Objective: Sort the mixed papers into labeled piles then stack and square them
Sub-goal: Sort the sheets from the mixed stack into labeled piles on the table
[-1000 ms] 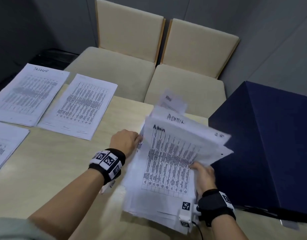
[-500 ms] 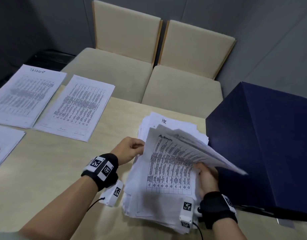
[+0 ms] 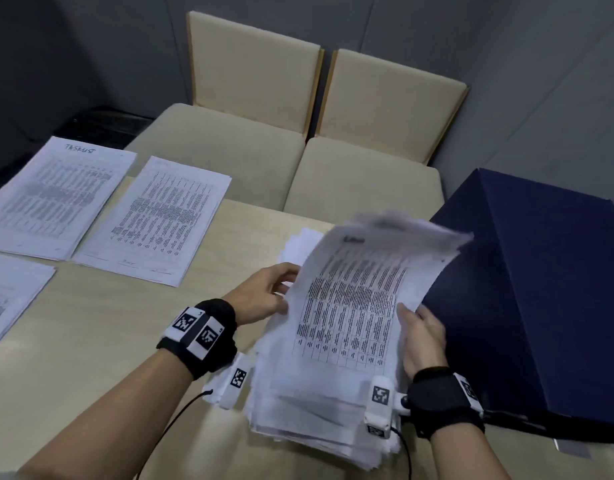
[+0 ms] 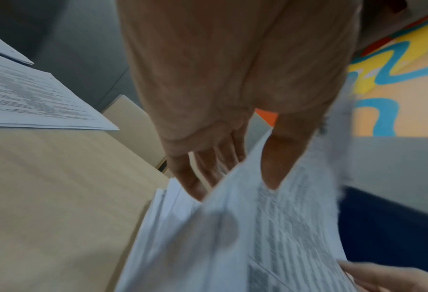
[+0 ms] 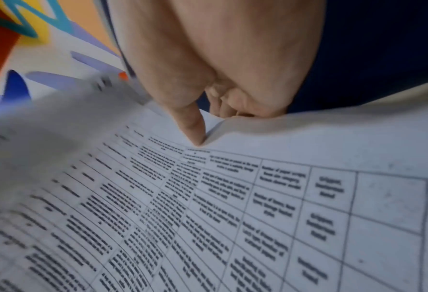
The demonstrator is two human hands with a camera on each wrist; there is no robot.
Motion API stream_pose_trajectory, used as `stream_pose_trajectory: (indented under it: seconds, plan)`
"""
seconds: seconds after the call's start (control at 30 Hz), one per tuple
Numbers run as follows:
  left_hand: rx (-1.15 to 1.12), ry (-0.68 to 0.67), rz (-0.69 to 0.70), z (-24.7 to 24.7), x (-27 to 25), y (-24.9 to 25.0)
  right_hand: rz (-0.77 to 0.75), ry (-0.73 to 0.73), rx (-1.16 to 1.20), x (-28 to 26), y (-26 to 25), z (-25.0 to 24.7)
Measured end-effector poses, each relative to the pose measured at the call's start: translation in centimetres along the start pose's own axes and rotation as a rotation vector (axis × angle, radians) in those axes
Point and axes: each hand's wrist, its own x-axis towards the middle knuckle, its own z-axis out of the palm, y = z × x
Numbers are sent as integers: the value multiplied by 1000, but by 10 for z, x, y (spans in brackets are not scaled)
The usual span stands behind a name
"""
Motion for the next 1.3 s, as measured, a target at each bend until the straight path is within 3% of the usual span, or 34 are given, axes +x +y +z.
stream_pose_trajectory:
  seconds: [0.17, 0.33, 0.43, 0.67, 0.77, 0.87, 0.93, 1.03, 1.13, 1.2, 1.3]
  plan:
    - [29, 174, 108, 9, 5, 31, -281, -134, -2, -35, -54, 32]
    - [-56, 362, 330, 25, 6, 69, -550, -54, -41, -49, -88, 44]
    - [-145, 429, 369, 29, 4, 69, -537, -71, -17, -51, -83, 38]
    - [-91, 617, 261, 34, 7, 64, -459, -137, -172, -56, -59, 29]
    - [-131, 621, 283, 35, 11, 68, -412, -161, -158, -49, -58, 31]
    - [-182, 576, 217, 40, 13, 65, -318, -175, -178, -42, -48, 34]
    - [-185, 540, 242, 45, 12, 65, -327, -168, -224, -44, -46, 37]
    - [-189, 596, 295, 43, 9, 70, -354, -139, -239, -45, -45, 43]
    - [-149, 543, 191, 32, 8, 57, -265, -229, -351, -47, -36, 49]
    - [-87, 504, 113, 21, 2, 44, -287, -275, -445, -52, -30, 50]
    - [-123, 613, 129, -4, -17, 30, -386, -323, -390, -67, -36, 59]
